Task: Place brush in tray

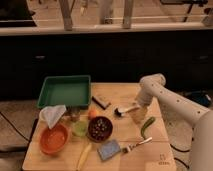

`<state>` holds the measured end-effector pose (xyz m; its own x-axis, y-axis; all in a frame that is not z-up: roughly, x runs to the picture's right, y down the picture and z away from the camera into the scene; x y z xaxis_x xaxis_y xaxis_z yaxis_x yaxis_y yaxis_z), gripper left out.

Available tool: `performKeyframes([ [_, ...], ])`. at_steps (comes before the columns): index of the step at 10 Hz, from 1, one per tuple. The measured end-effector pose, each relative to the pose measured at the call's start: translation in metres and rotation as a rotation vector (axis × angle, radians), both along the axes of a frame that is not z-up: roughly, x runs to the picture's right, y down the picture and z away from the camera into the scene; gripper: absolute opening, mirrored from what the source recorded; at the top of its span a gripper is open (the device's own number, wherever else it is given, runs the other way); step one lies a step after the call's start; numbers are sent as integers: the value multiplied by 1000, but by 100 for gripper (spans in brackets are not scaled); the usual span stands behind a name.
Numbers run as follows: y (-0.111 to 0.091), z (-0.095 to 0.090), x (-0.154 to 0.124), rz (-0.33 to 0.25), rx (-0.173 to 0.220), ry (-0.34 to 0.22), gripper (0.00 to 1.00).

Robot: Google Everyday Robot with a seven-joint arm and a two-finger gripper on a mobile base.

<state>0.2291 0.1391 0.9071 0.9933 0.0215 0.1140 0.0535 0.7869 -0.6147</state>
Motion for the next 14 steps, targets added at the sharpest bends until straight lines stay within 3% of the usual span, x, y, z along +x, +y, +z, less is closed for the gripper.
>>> performKeyframes([
  [8, -5, 5, 4, -1, 8, 13, 78],
  [11, -5, 5, 6, -2, 8, 19, 56],
  [14, -6, 4, 7, -6, 14, 26, 46],
])
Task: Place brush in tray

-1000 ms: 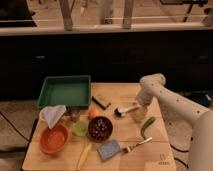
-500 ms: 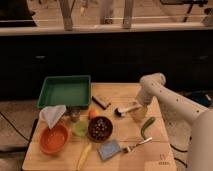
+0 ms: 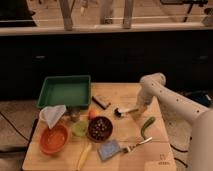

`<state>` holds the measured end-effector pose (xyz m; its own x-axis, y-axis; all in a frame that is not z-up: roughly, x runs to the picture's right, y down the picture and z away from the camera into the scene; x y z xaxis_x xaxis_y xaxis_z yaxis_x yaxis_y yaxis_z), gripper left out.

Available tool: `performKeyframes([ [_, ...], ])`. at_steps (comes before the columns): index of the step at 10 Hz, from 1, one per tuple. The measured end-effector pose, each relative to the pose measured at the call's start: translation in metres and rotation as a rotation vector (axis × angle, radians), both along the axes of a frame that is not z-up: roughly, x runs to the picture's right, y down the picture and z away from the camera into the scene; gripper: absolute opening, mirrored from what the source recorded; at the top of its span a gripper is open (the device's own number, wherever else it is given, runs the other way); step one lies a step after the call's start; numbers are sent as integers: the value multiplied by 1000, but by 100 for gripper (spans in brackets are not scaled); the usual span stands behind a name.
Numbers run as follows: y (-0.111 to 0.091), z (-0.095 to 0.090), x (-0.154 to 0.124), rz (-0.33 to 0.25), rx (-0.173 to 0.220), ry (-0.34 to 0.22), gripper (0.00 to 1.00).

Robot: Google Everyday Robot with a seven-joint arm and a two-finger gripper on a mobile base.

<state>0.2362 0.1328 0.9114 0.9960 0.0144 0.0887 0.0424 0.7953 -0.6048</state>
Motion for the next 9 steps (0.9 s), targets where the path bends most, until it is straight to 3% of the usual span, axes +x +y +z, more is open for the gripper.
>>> performKeyframes([
  [4, -18, -30, 1, -14, 35, 4, 5],
  [5, -23, -37, 0, -18, 43, 7, 1],
  [7, -29, -45, -5, -26, 56, 8, 0],
  [9, -41, -56, -7, -28, 55, 10, 10],
])
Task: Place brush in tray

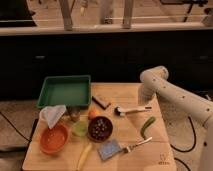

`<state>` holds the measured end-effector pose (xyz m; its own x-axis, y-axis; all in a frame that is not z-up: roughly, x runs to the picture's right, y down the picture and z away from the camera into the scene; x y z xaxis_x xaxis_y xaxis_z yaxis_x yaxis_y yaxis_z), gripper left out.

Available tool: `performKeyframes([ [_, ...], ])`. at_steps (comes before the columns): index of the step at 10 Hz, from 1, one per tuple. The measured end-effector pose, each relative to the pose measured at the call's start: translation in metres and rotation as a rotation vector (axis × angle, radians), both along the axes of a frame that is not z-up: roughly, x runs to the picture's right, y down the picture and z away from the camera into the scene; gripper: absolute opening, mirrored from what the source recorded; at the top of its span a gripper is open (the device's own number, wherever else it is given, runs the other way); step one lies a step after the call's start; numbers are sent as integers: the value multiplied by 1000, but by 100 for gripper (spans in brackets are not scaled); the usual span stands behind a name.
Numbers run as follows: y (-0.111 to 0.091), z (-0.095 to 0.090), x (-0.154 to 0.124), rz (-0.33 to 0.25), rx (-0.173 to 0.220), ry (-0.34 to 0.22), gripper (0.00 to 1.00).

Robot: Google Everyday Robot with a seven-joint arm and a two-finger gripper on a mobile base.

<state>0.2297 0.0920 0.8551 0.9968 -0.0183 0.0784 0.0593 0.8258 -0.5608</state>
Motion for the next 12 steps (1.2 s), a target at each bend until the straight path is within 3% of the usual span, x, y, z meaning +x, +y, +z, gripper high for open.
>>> performKeyframes([
  [2, -2, 1, 5, 19, -11, 0, 32],
  [5, 18, 23, 3, 44, -25, -10, 61],
  [7, 22, 28, 4, 56, -30, -28, 77],
  [10, 10, 12, 1, 69, -59, -70, 80],
  [12, 13, 11, 0, 70, -75, -84, 80],
])
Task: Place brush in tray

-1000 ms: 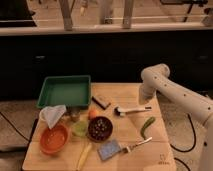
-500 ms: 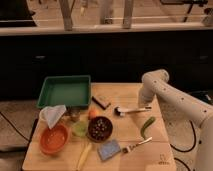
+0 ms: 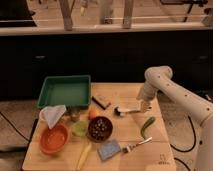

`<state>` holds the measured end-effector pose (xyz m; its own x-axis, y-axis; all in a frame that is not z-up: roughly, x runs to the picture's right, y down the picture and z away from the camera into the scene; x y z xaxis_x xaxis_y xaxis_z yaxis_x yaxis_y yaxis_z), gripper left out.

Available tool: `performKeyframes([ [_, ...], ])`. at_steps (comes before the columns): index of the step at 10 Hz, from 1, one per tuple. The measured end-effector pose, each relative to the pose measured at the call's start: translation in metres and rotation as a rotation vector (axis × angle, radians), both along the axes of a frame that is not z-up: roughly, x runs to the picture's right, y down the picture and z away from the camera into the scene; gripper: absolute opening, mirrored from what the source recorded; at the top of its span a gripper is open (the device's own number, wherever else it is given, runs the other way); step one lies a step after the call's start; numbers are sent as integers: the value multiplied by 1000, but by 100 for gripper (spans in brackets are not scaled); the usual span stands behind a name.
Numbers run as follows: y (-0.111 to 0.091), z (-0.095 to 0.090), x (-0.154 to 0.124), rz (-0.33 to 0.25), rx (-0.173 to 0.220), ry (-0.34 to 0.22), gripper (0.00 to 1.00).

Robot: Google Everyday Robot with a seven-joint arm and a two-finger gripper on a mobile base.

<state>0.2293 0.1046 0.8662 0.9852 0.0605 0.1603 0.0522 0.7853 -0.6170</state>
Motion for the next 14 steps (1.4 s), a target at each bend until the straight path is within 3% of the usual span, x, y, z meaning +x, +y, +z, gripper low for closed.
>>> performKeyframes([
  [7, 27, 33, -16, -12, -36, -3, 79],
  [9, 34, 44, -15, -11, -48, 5, 67],
  [14, 38, 51, -12, -11, -76, 14, 15],
])
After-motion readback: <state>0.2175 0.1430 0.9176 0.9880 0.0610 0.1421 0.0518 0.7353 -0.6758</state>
